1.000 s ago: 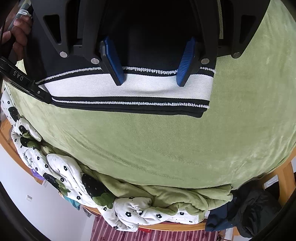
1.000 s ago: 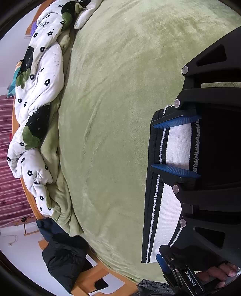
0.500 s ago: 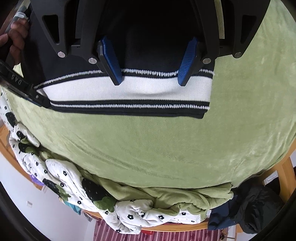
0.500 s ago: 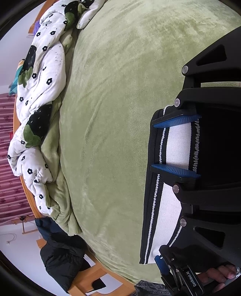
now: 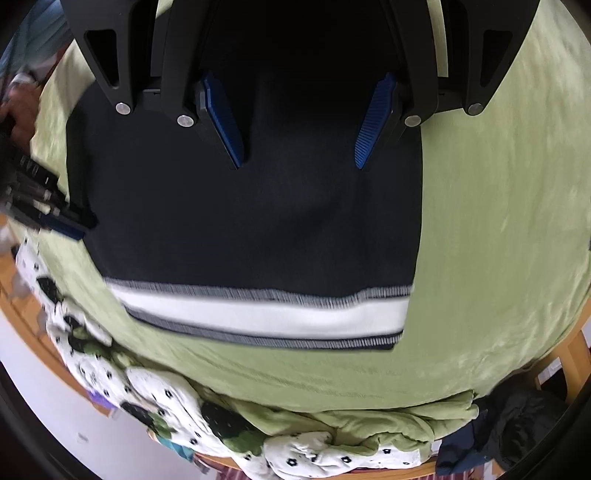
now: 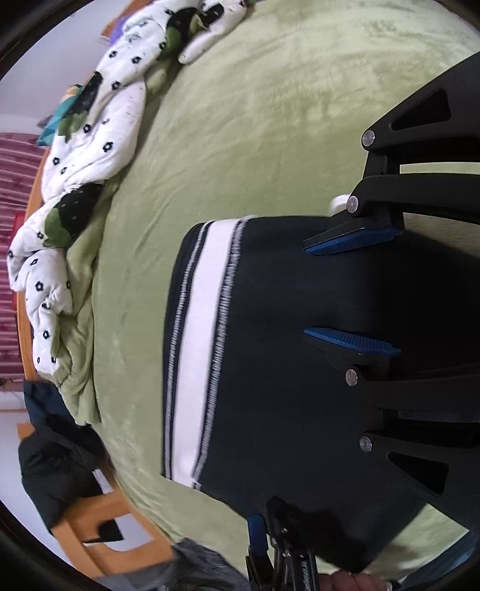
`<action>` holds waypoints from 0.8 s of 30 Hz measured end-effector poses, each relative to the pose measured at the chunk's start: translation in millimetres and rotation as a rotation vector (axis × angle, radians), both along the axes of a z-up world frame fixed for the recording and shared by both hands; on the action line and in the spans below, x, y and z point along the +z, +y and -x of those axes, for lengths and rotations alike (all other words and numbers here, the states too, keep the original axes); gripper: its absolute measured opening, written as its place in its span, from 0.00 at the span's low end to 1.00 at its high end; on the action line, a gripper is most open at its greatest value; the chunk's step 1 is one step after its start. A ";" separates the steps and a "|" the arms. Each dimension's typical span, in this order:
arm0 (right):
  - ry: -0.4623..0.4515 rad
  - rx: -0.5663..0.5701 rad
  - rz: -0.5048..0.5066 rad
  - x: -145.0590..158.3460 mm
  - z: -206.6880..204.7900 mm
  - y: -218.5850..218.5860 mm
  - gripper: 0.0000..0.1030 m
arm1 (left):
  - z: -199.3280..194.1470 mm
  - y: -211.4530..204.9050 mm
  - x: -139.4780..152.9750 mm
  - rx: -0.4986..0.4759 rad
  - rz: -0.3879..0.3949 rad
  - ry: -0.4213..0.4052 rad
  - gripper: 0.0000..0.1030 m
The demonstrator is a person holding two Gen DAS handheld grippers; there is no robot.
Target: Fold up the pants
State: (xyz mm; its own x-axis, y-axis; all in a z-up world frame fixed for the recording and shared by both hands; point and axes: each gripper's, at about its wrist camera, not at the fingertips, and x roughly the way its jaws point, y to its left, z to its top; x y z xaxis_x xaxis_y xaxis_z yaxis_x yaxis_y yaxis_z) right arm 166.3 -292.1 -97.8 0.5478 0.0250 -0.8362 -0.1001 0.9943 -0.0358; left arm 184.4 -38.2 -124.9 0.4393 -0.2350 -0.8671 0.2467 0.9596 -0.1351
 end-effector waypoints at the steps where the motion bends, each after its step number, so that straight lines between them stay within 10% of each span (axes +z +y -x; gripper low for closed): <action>1: 0.008 -0.010 -0.012 0.2 4.5 -1.8 0.39 | 7.0 -2.1 0.2 -0.005 -0.022 -0.009 0.59; 24: 0.044 -0.109 -0.014 -14.8 71.6 -6.0 0.44 | 105.2 41.2 13.3 0.082 -0.058 -0.106 0.59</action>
State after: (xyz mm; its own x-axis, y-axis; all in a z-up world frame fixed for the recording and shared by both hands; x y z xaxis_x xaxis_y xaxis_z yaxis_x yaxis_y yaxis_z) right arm 94.7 -298.1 -112.6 0.5103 -0.0206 -0.8597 0.0070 0.9998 -0.0198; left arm 79.2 3.0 -111.6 0.5449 -0.1452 -0.8258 0.1771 0.9826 -0.0559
